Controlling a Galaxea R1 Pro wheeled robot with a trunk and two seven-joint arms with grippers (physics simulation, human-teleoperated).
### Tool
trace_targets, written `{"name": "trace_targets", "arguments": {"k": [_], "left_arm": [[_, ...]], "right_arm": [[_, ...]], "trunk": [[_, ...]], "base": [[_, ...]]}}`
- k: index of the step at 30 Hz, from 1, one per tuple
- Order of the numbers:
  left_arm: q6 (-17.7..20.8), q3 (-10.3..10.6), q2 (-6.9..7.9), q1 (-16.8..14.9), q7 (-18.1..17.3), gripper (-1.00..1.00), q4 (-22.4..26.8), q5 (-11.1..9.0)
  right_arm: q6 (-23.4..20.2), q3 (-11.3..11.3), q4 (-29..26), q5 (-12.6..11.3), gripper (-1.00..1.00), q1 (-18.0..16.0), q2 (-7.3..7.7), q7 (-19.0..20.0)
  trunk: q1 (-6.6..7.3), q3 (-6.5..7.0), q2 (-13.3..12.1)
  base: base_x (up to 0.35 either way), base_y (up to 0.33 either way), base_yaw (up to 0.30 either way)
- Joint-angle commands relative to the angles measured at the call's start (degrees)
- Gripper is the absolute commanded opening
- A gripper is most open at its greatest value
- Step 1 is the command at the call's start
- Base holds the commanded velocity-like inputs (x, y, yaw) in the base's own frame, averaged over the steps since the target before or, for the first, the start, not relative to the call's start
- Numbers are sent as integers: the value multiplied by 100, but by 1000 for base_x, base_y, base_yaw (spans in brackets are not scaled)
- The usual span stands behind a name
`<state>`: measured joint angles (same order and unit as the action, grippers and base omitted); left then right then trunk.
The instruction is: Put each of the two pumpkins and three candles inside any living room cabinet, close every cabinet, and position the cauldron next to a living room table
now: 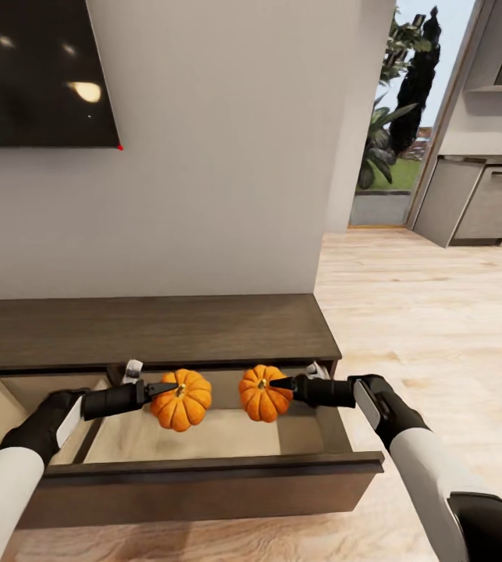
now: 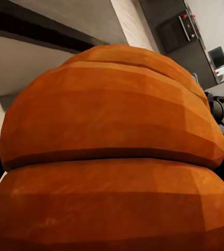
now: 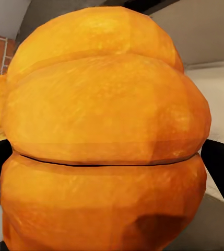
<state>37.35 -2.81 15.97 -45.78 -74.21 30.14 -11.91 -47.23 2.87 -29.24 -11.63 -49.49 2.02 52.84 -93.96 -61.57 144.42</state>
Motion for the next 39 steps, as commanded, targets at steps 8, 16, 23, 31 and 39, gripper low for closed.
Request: {"name": "trace_targets", "arguments": {"k": [8, 16, 23, 31, 39], "left_arm": [[-373, -9, -58, -1, 23, -100, -410, -11], [-570, -3, -175, -1, 85, -100, -736, -4], [-977, -1, -216, -1, 98, -100, -1147, 2], [-992, -2, -208, -1, 91, -100, -1220, -1], [-991, -9, -201, -1, 91, -100, -1213, -4]], "right_arm": [[401, 12, 663, -32, -100, 0, 91, 9], [645, 3, 1022, -24, -100, 1, 83, -10], [706, -5, 1080, -11, -100, 1, 65, -173], [1023, -5, 1055, 24, -100, 1, 41, -257], [1048, -5, 1065, -12, -100, 1, 36, -628]], "trunk": [[0, 0, 0], [0, 0, 0], [0, 0, 0], [0, 2, 0], [0, 2, 0]], "base": [[83, 0, 0], [90, 0, 0], [78, 0, 0], [0, 0, 32], [3, 0, 88]]}}
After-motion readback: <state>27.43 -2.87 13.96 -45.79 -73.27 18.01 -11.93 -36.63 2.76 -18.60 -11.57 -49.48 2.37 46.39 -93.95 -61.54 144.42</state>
